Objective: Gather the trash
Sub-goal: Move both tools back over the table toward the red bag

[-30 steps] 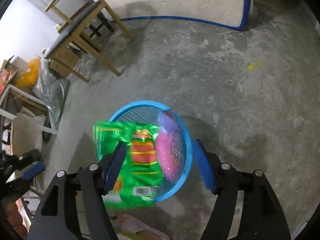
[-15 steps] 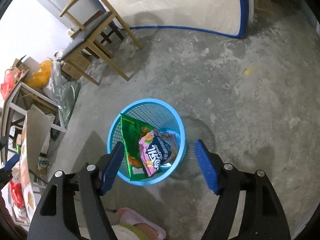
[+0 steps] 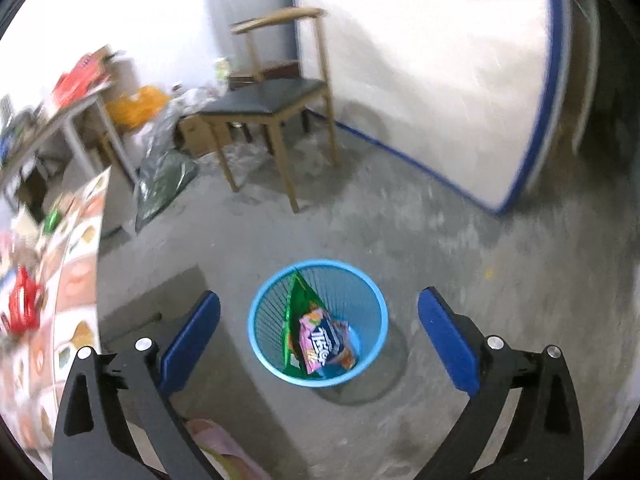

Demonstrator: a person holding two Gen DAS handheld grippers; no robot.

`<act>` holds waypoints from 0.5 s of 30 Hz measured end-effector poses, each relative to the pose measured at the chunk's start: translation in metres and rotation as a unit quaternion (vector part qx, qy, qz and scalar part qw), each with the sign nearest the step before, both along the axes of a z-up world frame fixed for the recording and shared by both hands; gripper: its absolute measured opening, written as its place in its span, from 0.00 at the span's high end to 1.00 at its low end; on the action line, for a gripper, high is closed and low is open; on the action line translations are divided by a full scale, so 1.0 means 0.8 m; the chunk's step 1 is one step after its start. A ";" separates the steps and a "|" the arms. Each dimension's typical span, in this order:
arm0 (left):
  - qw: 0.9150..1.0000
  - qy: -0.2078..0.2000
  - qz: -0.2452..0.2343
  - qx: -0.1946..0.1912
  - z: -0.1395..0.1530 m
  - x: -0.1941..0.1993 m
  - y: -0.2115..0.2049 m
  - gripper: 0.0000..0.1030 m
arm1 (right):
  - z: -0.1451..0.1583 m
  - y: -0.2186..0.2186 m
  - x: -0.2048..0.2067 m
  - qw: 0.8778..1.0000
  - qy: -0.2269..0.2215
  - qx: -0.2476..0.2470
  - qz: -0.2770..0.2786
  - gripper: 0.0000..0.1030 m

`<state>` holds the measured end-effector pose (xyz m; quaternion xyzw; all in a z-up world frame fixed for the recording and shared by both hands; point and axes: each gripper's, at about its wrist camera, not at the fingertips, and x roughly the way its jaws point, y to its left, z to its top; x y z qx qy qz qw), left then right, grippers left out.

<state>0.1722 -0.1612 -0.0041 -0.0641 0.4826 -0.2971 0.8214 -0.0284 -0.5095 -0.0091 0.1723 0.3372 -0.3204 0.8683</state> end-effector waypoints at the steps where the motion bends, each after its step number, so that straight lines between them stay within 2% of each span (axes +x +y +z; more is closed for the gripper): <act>1: 1.000 0.007 0.011 0.000 -0.003 -0.001 0.015 0.22 | 0.004 0.010 0.009 1.000 0.008 -0.010 0.009 0.06; 3: 0.998 0.018 0.053 0.002 -0.009 -0.005 0.059 0.22 | 0.015 0.046 0.040 0.998 0.030 -0.037 0.051 0.06; 5: 0.997 0.019 0.074 0.002 -0.009 -0.007 0.091 0.21 | 0.026 0.075 0.063 0.994 0.038 -0.051 0.091 0.06; 9: 0.994 0.007 0.111 0.018 -0.011 -0.016 0.155 0.19 | 0.047 0.134 0.107 0.982 0.037 -0.068 0.170 0.06; 11: 0.990 -0.012 0.142 0.023 -0.007 -0.024 0.183 0.15 | 0.057 0.162 0.126 0.975 0.023 -0.050 0.217 0.06; 15: 0.978 -0.037 0.203 0.023 -0.003 -0.025 0.237 0.11 | 0.074 0.193 0.148 0.958 -0.030 0.025 0.284 0.06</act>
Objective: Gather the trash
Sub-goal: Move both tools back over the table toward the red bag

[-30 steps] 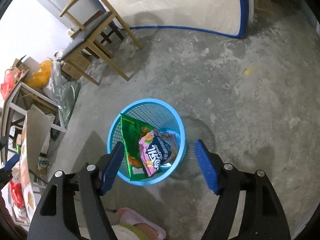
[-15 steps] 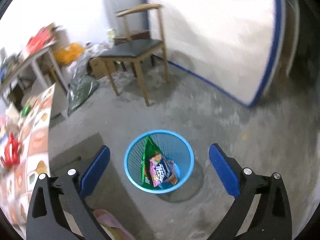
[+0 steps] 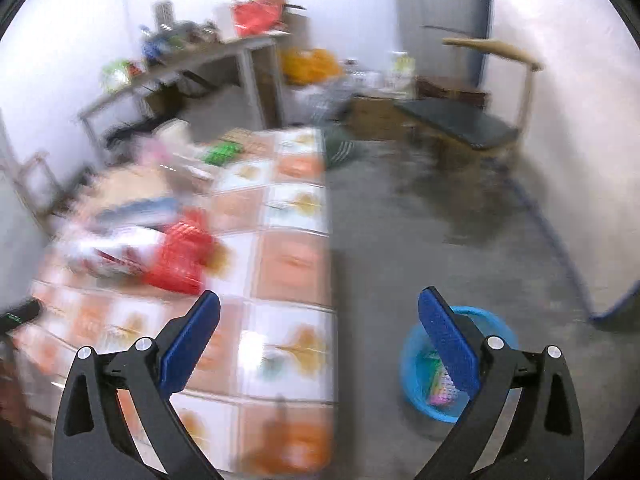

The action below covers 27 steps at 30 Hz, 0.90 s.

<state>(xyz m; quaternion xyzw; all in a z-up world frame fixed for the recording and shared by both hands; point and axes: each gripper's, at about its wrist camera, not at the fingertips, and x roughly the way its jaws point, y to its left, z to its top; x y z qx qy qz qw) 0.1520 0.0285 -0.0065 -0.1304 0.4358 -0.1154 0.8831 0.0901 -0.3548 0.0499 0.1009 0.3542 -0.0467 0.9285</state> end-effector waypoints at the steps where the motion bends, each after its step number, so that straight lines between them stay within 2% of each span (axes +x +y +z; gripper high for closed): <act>1: 1.000 -0.003 0.009 0.000 0.000 0.000 0.012 0.11 | 0.004 0.006 0.007 0.999 -0.007 0.031 0.011 0.06; 6: 1.000 -0.007 0.027 -0.014 0.005 0.019 0.059 0.09 | 0.001 0.028 0.036 0.993 0.024 0.110 0.034 0.06; 10: 0.999 -0.007 0.023 -0.046 0.010 0.033 0.083 0.08 | -0.008 0.044 0.058 0.983 0.051 0.170 0.048 0.06; 15: 0.997 -0.005 0.020 -0.081 0.011 0.060 0.094 0.08 | -0.021 0.069 0.092 0.977 0.073 0.196 0.052 0.06; 18: 0.994 -0.017 0.009 -0.104 0.021 0.077 0.094 0.08 | -0.027 0.078 0.109 0.974 0.082 0.201 0.058 0.06; 22: 0.995 -0.047 -0.019 -0.081 0.037 0.107 0.074 0.08 | -0.036 0.084 0.129 0.973 0.093 0.205 0.057 0.07; 27: 0.994 -0.080 -0.060 -0.046 0.050 0.150 0.037 0.09 | -0.048 0.082 0.149 0.974 0.105 0.195 0.048 0.14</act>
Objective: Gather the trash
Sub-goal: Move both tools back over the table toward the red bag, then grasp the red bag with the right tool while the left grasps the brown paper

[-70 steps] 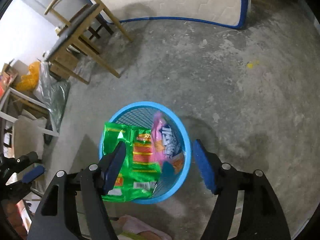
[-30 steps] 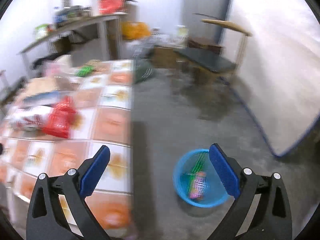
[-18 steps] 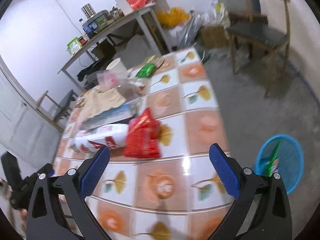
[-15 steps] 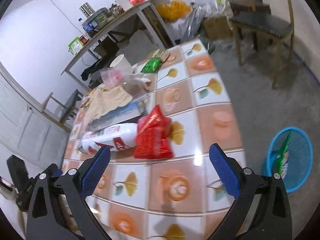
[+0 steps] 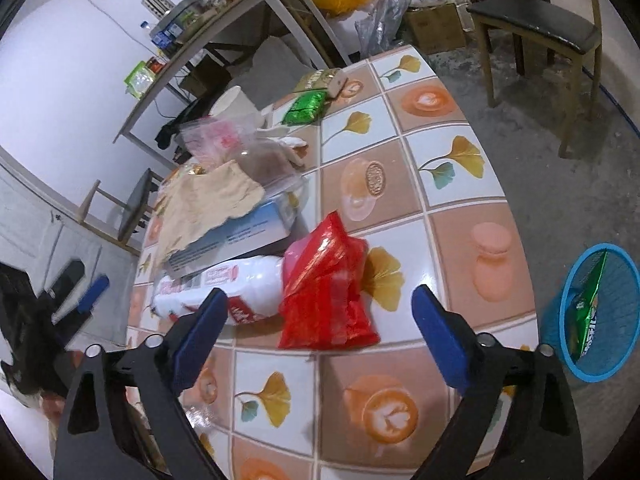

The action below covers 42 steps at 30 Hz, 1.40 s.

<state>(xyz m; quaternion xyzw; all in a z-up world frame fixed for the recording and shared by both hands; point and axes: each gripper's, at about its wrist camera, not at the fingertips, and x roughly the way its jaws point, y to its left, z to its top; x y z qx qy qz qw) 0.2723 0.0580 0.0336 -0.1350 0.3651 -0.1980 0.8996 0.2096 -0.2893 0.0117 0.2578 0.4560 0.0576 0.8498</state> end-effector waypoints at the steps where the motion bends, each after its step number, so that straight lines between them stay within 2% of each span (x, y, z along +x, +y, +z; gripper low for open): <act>1: 1.000 -0.003 -0.006 0.008 -0.001 0.011 -0.010 0.09 | -0.002 -0.002 0.002 1.000 0.002 -0.001 -0.001 0.17; 4: 0.999 0.003 -0.009 0.039 -0.008 0.038 -0.031 0.15 | -0.010 -0.008 0.012 1.000 0.011 0.000 0.000 0.21; 6: 0.998 0.019 -0.012 0.052 -0.017 0.058 -0.043 0.27 | -0.015 -0.010 0.018 1.000 0.014 -0.002 0.004 0.23; 14: 0.994 0.082 -0.028 0.068 -0.053 0.091 -0.062 0.53 | -0.037 -0.012 0.034 0.998 0.039 0.020 0.033 0.40; 16: 0.993 0.087 -0.031 0.075 -0.058 0.094 -0.064 0.60 | -0.039 -0.012 0.034 0.998 0.041 0.026 0.037 0.45; 18: 0.992 0.088 -0.031 0.083 -0.059 0.095 -0.065 0.74 | -0.041 -0.012 0.035 0.998 0.041 0.033 0.041 0.52; 20: 0.992 0.086 -0.029 0.085 -0.058 0.094 -0.064 0.79 | -0.042 -0.012 0.036 0.997 0.041 0.042 0.044 0.62; 24: 0.994 0.069 -0.030 0.080 -0.048 0.088 -0.063 0.94 | -0.041 -0.014 0.036 0.997 0.040 0.043 0.043 0.69; 29: 0.997 0.042 -0.040 0.054 -0.030 0.079 -0.059 0.98 | -0.033 -0.022 0.034 0.998 0.029 0.042 0.036 0.74; 35: 0.999 -0.018 -0.035 0.013 0.008 0.067 -0.046 1.00 | -0.020 -0.031 0.030 0.999 0.011 0.041 0.029 0.75; 42: 0.994 -0.089 -0.029 -0.059 0.055 0.048 -0.018 1.00 | 0.002 -0.034 0.019 0.998 -0.020 0.042 0.030 0.76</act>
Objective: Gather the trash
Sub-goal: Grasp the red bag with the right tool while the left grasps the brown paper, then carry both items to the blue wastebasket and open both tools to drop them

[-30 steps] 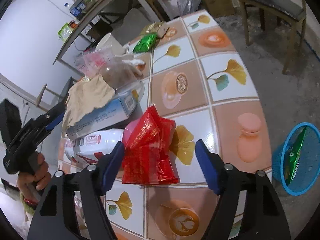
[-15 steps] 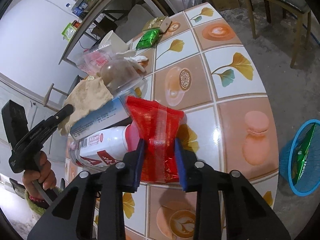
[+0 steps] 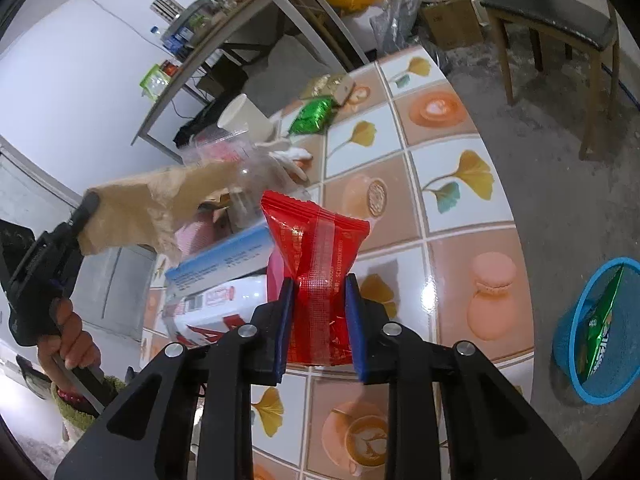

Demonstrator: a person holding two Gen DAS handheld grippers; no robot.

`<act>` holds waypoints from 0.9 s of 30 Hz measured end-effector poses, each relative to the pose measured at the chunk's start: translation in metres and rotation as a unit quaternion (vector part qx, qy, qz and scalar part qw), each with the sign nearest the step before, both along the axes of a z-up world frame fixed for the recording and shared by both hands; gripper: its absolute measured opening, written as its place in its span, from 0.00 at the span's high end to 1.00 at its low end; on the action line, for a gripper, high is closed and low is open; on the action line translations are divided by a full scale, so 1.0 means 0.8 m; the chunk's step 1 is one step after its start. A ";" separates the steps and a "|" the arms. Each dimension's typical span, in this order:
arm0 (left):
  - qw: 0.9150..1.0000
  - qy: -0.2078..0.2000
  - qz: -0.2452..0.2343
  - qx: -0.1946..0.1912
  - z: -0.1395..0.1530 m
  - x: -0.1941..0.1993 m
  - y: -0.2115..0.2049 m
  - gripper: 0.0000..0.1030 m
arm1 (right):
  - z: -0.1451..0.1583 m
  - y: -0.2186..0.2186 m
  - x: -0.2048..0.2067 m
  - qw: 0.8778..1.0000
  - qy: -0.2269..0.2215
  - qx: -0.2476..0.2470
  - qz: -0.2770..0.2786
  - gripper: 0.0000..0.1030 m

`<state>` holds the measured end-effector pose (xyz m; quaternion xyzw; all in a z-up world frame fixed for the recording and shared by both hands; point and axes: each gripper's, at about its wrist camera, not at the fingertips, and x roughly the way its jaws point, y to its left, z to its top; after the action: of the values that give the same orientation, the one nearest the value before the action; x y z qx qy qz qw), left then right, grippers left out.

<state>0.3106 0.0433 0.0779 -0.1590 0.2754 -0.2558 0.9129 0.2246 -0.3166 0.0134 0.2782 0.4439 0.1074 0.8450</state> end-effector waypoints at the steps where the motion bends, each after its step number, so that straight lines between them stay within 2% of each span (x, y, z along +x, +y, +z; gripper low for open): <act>1: 1.000 -0.011 0.000 -0.008 0.007 -0.004 0.003 1.00 | 0.003 0.000 -0.001 1.000 -0.003 0.001 0.000 0.76; 5: 0.999 -0.042 -0.002 -0.028 0.032 -0.020 0.012 1.00 | 0.016 -0.001 -0.007 1.000 -0.019 0.005 0.001 0.76; 12: 0.997 -0.055 -0.026 -0.054 0.054 -0.040 0.015 1.00 | 0.038 -0.007 -0.024 0.999 -0.044 0.013 -0.007 0.76; 21: 0.993 -0.043 -0.077 -0.075 0.062 -0.064 -0.016 1.00 | 0.059 -0.044 -0.068 0.996 -0.069 0.024 -0.045 0.76; 27: 0.984 -0.014 -0.147 -0.097 0.059 -0.078 -0.080 1.00 | 0.073 -0.094 -0.122 0.992 -0.084 0.019 -0.097 0.76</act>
<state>0.2480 -0.0207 0.1254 -0.2012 0.2563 -0.4149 0.8495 0.1269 -0.3920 0.0719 0.3255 0.3407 0.0565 0.8802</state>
